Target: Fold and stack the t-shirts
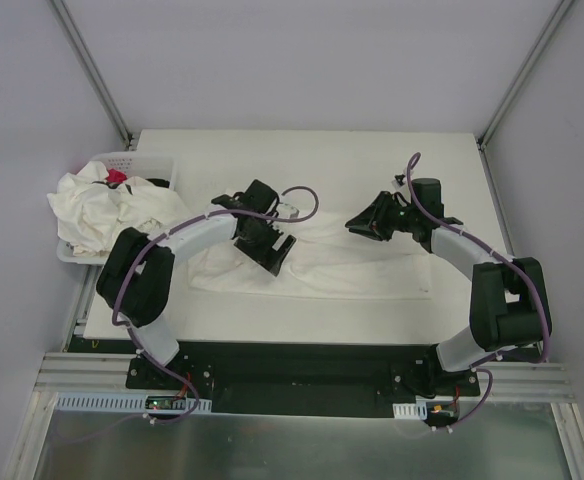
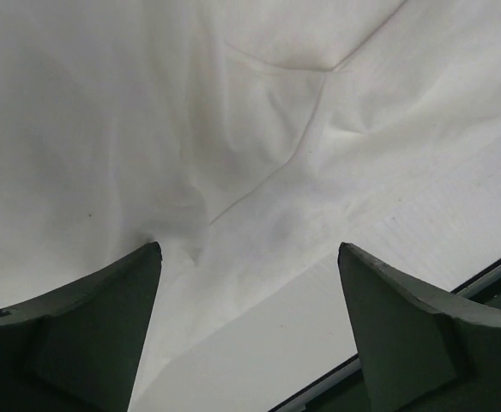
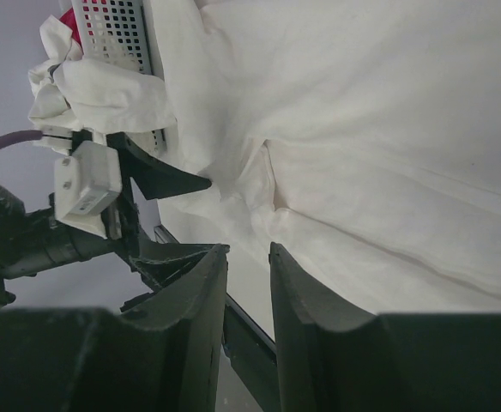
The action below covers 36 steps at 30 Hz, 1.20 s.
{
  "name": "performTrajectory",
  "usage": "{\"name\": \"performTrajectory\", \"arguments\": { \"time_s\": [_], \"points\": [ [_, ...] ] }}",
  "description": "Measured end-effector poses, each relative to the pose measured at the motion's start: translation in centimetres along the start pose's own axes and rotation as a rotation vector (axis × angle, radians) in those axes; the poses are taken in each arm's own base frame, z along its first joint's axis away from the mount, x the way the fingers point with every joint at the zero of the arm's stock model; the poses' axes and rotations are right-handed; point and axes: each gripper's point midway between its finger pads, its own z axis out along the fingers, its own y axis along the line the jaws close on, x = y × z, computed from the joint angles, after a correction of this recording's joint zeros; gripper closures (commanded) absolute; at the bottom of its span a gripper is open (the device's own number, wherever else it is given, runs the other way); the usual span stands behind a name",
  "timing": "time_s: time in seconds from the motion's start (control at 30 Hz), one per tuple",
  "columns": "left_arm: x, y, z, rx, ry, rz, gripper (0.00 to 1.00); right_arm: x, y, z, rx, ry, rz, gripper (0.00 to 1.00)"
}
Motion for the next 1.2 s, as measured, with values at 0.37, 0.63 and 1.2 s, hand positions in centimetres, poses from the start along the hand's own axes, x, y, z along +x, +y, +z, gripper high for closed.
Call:
{"name": "performTrajectory", "arguments": {
  "time_s": [0.37, 0.63, 1.2],
  "points": [
    [-7.3, 3.2, -5.1, -0.242, -0.312, -0.036, 0.11, 0.0, 0.0, 0.0, 0.0, 0.0, 0.0, 0.72],
    [-9.0, 8.8, -3.0, -0.522, -0.367, -0.293, 0.14, 0.2, -0.3, 0.0, 0.003, 0.001, 0.002, 0.78],
    [-6.7, 12.3, -0.7, -0.75, -0.398, -0.81, 0.16, -0.9, -1.1, -0.5, 0.013, -0.029, 0.022, 0.8]
  ]
}}
